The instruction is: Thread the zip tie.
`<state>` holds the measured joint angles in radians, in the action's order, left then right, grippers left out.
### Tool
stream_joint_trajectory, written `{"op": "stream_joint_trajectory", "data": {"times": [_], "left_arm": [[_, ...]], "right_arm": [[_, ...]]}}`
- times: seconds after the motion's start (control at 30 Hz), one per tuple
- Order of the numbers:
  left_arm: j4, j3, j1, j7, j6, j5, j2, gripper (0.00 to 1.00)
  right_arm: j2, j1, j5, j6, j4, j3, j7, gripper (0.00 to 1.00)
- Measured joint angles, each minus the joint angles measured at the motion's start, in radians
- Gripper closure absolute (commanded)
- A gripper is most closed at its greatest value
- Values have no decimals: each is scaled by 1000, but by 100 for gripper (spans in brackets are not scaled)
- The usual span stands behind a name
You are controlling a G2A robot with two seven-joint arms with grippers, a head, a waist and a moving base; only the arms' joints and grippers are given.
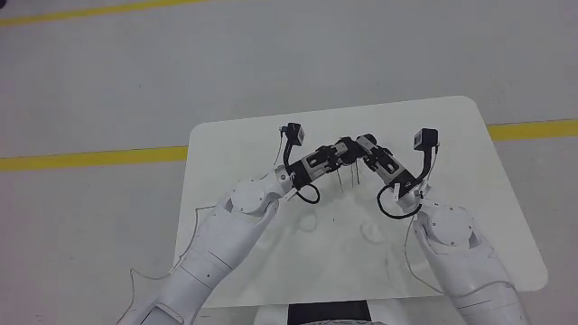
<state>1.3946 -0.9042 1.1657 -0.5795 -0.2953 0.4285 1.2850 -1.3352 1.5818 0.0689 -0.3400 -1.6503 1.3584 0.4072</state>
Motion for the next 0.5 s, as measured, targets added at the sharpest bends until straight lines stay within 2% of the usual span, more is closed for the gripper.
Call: {"op": "stream_joint_trajectory", "data": {"times": [0.3, 0.5], "left_arm": [[-1, 1, 0, 0, 7, -1, -1, 86], [-6, 4, -2, -1, 7, -1, -1, 91]], "right_arm": [[2, 0, 1, 0, -2, -1, -1, 100], [3, 0, -5, 0, -3, -2, 0, 100]]}}
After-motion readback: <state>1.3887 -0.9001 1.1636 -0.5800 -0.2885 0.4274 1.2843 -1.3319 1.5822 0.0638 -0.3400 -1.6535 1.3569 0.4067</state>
